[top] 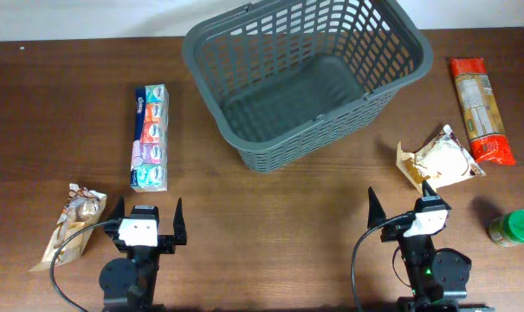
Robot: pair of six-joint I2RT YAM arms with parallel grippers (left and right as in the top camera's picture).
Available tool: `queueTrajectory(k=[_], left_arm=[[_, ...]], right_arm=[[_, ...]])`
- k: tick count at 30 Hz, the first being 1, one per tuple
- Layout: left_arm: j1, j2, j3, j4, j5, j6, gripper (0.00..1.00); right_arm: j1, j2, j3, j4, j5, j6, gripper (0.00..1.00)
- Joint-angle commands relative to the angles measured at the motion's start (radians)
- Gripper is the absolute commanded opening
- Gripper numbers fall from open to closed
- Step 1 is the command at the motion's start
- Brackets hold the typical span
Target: Pack container
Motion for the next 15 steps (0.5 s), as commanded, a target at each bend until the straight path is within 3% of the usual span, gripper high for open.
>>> queueTrajectory(k=[1,9,15], left_arm=[[0.006,-0.010,-0.007,0.002,0.011,0.016,0.99],[0.006,-0.010,-0.007,0.003,0.008,0.016,0.99],[0.006,-0.010,-0.008,0.024,0.106,0.016,0.99]], right_arm=[[0.008,-0.007,-0.005,-0.006,0.002,-0.006,0.98],[0.008,-0.007,-0.005,-0.006,0.002,-0.006,0.99],[0.008,-0.007,-0.005,-0.006,0.000,-0.006,0.99]])
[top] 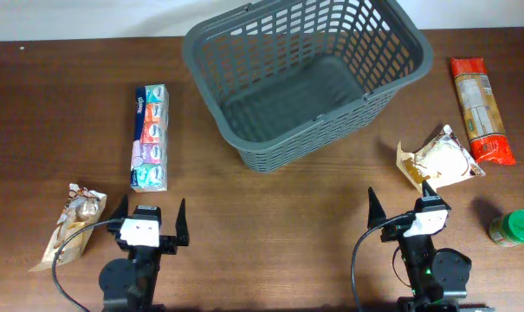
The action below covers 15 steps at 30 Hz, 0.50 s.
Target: Pack container
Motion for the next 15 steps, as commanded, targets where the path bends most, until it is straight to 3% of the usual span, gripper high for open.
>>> queueTrajectory(k=[1,7,9,12,15], left_arm=[[0.006,-0.010,-0.008,0.025,0.057,0.016,0.99],[0.006,-0.010,-0.007,0.224,-0.034,0.015,0.99],[0.006,-0.007,-0.006,0.275,-0.029,-0.057,0.99],[0.006,0.025,0.012,0.250,0.159,-0.151,0.99],[0.006,0.066,0.061,0.198,0.304,-0.150,0.99]], right_arm=[[0.008,-0.007,-0.005,-0.006,0.001,-0.006,0.99],[0.008,-0.007,-0.005,-0.005,0.005,-0.005,0.99],[0.008,-0.007,-0.005,0.008,0.020,0.075,0.99],[0.007,-0.007,0.006,0.018,-0.055,0.333,0.99],[0.007,-0.007,0.060,-0.051,-0.188,0.275,0.99]])
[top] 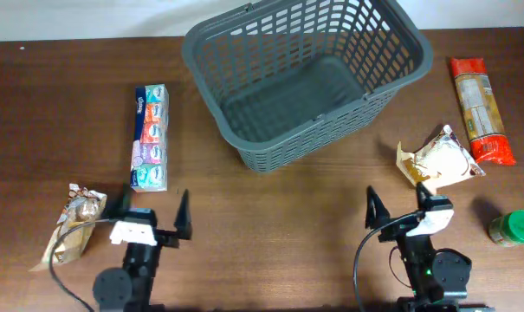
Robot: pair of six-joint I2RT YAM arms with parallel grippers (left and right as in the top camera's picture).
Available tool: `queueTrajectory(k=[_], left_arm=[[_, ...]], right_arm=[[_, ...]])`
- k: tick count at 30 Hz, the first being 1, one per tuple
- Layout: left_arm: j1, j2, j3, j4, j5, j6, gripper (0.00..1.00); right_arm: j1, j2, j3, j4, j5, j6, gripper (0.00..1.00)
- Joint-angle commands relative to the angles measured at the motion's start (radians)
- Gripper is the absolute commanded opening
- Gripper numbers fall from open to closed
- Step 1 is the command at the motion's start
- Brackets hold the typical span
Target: Pack container
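A grey plastic basket (307,74) stands empty at the back centre of the brown table. To its left lies a long pack of tissues (149,138). A small snack bag (71,223) rests at the left front. On the right are a white wrapped snack (442,160), a long red-ended packet (481,110) and a green-lidded jar (514,228). My left gripper (151,211) is open at the front left, just below the tissue pack. My right gripper (399,202) is open at the front right, just below the white snack. Neither holds anything.
The table's front edge lies close behind both arm bases. A white wall borders the table at the back. Black cables loop beside each arm.
My left gripper has shifted slightly forward and up toward the tissue pack. The right gripper has barely moved. No object has changed place.
Both grippers stood open near the front edge at the oldest moment, with all items in their places. Half a second later little had changed. Now the left gripper sits a bit nearer the tissue pack, and the basket holds nothing.
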Motion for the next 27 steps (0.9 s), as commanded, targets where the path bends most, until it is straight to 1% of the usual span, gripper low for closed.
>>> queueTrajectory(k=[1,2,3,4,5,6,7,8,9,12,14,15,16,18,20,22,23,24,25,27], left_arm=[[0.006,0.044,0.072,0.003,0.218,-0.042,0.99],[0.006,0.045,0.083,0.039,0.225,-0.042,0.99],[0.006,0.045,0.093,0.163,0.269,-0.042,0.99],[0.006,0.045,0.093,0.239,0.299,-0.043,0.99],[0.006,0.046,0.098,0.280,0.314,-0.054,0.99],[0.006,0.055,0.127,0.239,0.321,-0.098,0.99],[0.006,0.066,0.151,0.188,0.323,-0.105,0.99],[0.006,0.092,0.191,0.100,0.324,-0.105,0.99],[0.006,0.116,0.224,0.040,0.324,-0.098,0.99],[0.006,0.256,0.410,-0.191,0.323,-0.007,0.99],[0.006,0.415,0.602,-0.392,0.320,0.055,0.99],[0.006,0.466,0.659,-0.437,0.320,0.073,0.99],[0.006,0.543,0.746,-0.493,0.322,0.088,0.99],[0.006,0.655,0.871,-0.505,0.320,0.088,0.99],[0.006,0.742,0.959,-0.446,0.375,0.086,0.99],[0.006,0.811,1.030,-0.407,0.418,0.088,0.99],[0.006,0.846,1.073,-0.415,0.418,0.088,0.99],[0.001,0.895,1.146,-0.444,0.418,0.092,0.99],[-0.015,0.935,1.208,-0.485,0.418,0.122,0.99],[-0.123,1.080,1.434,-0.739,0.394,0.283,0.99]], right_arm=[[0.007,-0.007,0.084,-0.091,-0.144,0.050,0.99],[0.007,-0.007,0.120,-0.143,-0.152,0.047,0.99],[0.007,-0.006,0.193,-0.234,-0.179,-0.018,0.99],[0.007,-0.006,0.232,-0.280,-0.180,-0.060,0.99],[0.007,-0.002,0.282,-0.335,-0.169,-0.114,0.99],[0.007,0.019,0.362,-0.413,-0.094,-0.152,0.99],[0.007,0.039,0.401,-0.443,-0.043,-0.153,0.99],[0.007,0.078,0.463,-0.476,0.019,-0.153,0.99],[0.007,0.119,0.515,-0.493,0.044,-0.158,0.99],[0.007,0.272,0.679,-0.542,0.052,-0.210,0.99],[0.007,0.460,0.871,-0.661,0.060,-0.210,0.99],[0.007,0.527,0.941,-0.716,0.060,-0.210,0.99],[0.007,0.630,1.057,-0.807,0.060,-0.210,0.99],[0.007,0.792,1.261,-0.958,0.059,-0.213,0.99],[0.007,0.939,1.472,-1.104,-0.006,-0.212,0.99],[0.007,1.032,1.609,-1.191,-0.023,-0.213,0.99],[0.007,1.065,1.661,-1.218,-0.023,-0.234,0.99],[0.007,1.104,1.726,-1.244,-0.021,-0.263,0.99],[0.007,1.125,1.762,-1.253,-0.013,-0.265,0.99],[0.007,1.187,1.864,-1.261,-0.013,-0.271,0.99]])
